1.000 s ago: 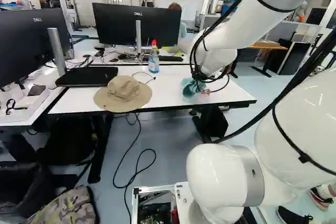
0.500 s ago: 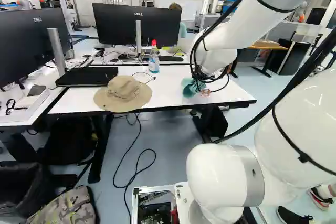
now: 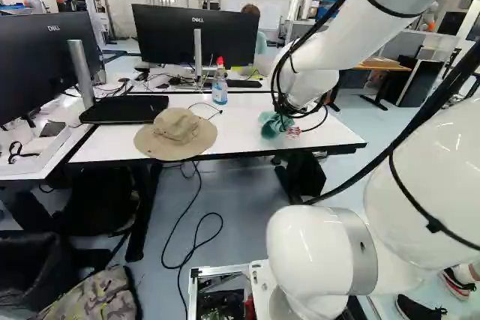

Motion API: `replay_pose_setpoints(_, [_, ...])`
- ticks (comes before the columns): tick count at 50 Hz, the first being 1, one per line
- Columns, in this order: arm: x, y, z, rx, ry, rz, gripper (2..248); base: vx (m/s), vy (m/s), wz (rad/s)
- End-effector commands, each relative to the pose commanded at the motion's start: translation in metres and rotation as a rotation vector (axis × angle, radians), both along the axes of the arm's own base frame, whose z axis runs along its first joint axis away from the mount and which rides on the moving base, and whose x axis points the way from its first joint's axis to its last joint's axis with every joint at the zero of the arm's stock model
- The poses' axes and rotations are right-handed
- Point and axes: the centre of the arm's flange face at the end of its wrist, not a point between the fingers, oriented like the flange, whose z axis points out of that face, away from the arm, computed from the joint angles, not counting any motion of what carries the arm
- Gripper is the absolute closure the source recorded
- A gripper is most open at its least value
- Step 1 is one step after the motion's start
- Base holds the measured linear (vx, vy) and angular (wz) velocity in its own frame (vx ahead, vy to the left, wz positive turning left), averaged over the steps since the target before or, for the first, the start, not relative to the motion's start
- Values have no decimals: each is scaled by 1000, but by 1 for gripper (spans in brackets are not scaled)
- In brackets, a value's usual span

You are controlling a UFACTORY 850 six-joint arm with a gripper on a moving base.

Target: Clean the table with the green towel

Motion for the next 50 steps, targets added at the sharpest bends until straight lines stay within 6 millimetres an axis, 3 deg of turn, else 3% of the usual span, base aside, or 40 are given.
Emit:
replay_pose_setpoints(26, [-15,-18,-1,-1,-4,-54,223,0,0,0])
replay_pose_setpoints(50, [-9,-19,-15,6,34,-55,223,0,0,0])
